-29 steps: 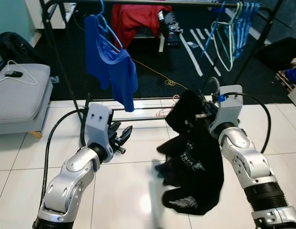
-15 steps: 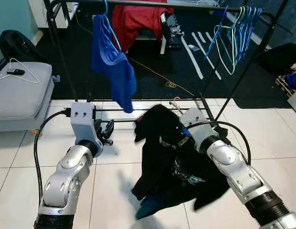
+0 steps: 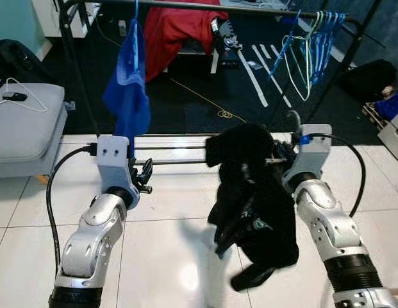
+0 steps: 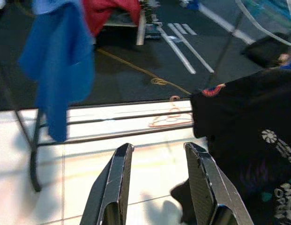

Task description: Hang hanger

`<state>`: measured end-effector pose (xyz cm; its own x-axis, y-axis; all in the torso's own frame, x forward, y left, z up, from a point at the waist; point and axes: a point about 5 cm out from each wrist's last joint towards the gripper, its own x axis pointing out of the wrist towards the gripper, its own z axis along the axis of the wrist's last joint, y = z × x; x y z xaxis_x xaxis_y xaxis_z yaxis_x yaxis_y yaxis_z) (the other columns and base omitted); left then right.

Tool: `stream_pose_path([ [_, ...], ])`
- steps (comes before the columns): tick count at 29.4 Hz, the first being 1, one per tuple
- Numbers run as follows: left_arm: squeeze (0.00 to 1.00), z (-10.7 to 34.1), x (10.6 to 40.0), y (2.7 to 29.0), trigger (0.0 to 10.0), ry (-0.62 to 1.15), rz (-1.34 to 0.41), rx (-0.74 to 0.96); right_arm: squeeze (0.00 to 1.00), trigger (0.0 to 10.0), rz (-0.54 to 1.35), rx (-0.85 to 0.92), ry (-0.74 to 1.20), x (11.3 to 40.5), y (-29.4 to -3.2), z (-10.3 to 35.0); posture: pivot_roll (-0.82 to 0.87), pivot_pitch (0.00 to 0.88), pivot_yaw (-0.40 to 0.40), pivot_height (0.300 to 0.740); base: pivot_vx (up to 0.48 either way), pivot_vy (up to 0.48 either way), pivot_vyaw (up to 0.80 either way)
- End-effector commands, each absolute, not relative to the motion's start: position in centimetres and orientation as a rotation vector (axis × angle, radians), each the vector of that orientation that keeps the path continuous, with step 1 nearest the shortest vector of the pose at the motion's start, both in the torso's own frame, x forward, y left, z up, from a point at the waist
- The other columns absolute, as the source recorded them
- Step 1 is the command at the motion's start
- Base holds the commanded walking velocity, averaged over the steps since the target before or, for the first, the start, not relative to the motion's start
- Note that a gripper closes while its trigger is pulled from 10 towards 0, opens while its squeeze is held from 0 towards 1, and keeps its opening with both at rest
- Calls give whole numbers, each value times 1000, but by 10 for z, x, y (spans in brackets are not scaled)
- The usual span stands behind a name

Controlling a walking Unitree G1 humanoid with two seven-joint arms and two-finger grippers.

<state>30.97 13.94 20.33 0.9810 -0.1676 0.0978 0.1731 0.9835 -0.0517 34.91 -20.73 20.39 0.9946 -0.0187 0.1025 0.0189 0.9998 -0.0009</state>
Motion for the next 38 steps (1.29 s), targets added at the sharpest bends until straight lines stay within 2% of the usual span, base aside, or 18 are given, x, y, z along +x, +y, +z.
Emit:
stream_pose_path([
  [1,0,201,306,133,10000,-91,-205,-58,0,10000,-34,7,-142,346,-212,209,-80,207,-65,740,0,0,0],
  [12,0,207,306,127,10000,-154,-249,-49,0,10000,-33,29,-149,343,-203,208,-72,192,-63,740,50,0,0],
  [23,0,206,305,134,10000,-163,-213,-61,0,10000,5,33,-156,342,-192,205,-71,173,-73,740,370,0,0],
  [38,0,207,302,124,10000,-178,-264,-64,0,10000,12,29,-162,338,-191,205,-73,160,-73,740,400,0,0],
])
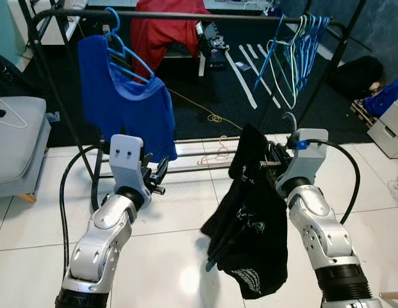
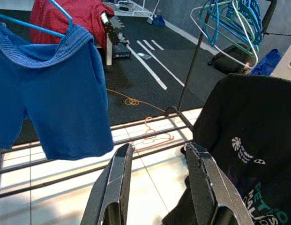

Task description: Hang hanger

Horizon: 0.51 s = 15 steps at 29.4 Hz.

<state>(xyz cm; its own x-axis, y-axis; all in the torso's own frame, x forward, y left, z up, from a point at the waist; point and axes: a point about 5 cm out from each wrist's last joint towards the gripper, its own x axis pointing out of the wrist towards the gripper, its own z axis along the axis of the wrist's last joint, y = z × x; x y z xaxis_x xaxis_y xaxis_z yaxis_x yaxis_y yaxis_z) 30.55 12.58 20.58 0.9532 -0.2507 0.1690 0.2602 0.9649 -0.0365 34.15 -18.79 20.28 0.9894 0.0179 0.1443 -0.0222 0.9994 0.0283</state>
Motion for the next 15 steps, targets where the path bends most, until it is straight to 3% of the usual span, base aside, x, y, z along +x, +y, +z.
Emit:
stream_pose_path([
  [1,0,207,302,124,10000,-178,-264,-64,0,10000,12,29,-162,338,-191,205,-73,160,-73,740,401,0,0],
  [15,0,207,303,126,10000,-184,-278,-69,0,10000,15,25,-166,339,-187,206,-77,160,-72,740,413,0,0],
])
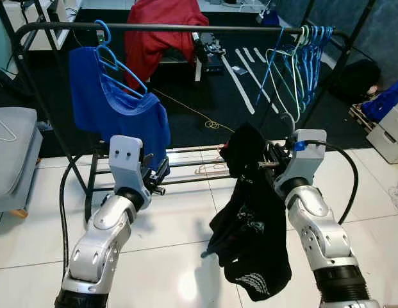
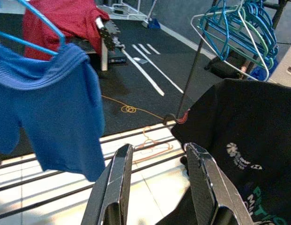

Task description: Hang hanger

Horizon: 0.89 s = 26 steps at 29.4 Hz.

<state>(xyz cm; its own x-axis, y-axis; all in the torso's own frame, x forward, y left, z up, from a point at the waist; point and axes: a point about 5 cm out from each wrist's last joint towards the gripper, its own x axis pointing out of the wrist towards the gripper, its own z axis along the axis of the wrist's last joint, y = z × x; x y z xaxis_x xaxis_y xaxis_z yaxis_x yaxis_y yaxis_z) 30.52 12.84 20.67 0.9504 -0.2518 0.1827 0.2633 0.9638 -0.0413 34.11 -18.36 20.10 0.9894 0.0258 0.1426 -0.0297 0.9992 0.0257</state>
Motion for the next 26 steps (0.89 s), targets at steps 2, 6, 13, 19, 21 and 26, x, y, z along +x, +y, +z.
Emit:
stream_pose_path([
  [2,0,207,303,126,10000,-183,-279,-69,0,10000,13,25,-166,338,-187,206,-77,162,-72,740,416,0,0],
  [6,0,207,303,125,10000,-185,-283,-68,0,10000,13,26,-168,338,-188,207,-78,163,-72,740,415,0,0],
  [13,0,207,304,124,10000,-187,-285,-67,0,10000,13,25,-168,338,-189,208,-80,164,-75,740,415,0,0],
  [19,0,208,304,124,10000,-193,-287,-63,0,10000,7,22,-176,338,-192,210,-82,166,-76,740,414,0,0],
  [21,0,210,303,122,10000,-202,-293,-56,0,10000,7,17,-185,339,-193,214,-83,169,-74,740,420,0,0],
  [26,0,212,304,121,10000,-210,-296,-54,0,10000,16,17,-192,340,-195,218,-83,171,-73,740,422,0,0],
])
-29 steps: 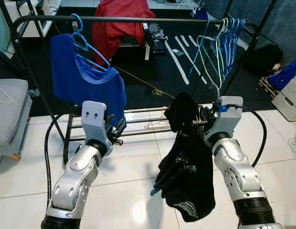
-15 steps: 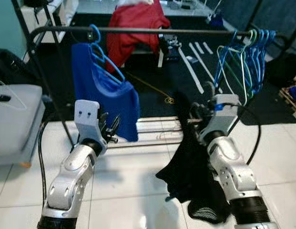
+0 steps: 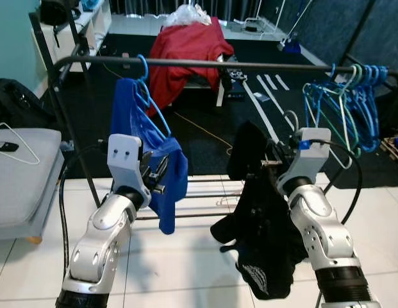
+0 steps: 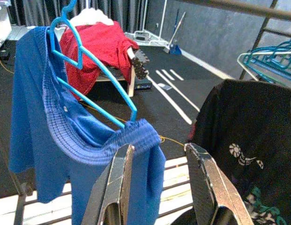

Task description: Hang hanger

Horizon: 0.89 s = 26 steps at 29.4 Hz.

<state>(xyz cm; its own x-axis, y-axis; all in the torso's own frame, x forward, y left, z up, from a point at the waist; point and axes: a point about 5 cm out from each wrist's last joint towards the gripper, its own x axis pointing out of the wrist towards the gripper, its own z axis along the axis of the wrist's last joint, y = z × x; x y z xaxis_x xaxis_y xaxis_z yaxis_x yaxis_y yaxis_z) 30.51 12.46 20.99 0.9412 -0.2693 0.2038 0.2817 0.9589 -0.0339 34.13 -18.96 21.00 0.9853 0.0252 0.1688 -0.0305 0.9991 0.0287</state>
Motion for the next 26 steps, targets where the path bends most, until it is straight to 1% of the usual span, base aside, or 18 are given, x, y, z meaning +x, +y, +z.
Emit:
stream_pose_path([
  [1,0,212,304,121,10000,-210,-296,-54,0,10000,16,17,-192,340,-195,218,-83,171,-73,740,424,0,0],
  [4,0,214,304,121,10000,-215,-297,-52,0,10000,28,19,-201,342,-196,223,-84,174,-70,740,431,0,0],
  [6,0,217,305,121,10000,-224,-298,-45,0,10000,76,23,-226,346,-197,238,-82,177,-67,740,431,0,0],
  [14,0,219,306,121,10000,-230,-289,-40,0,10000,98,22,-253,348,-196,248,-77,183,-65,740,435,0,0],
  [22,0,221,307,128,10000,-235,-256,-33,0,10000,189,0,-288,348,-186,260,-71,186,-59,740,429,0,0],
  [26,0,222,307,130,10000,-250,-242,-51,0,10000,220,-9,-287,348,-184,262,-71,186,-59,740,0,0,0],
])
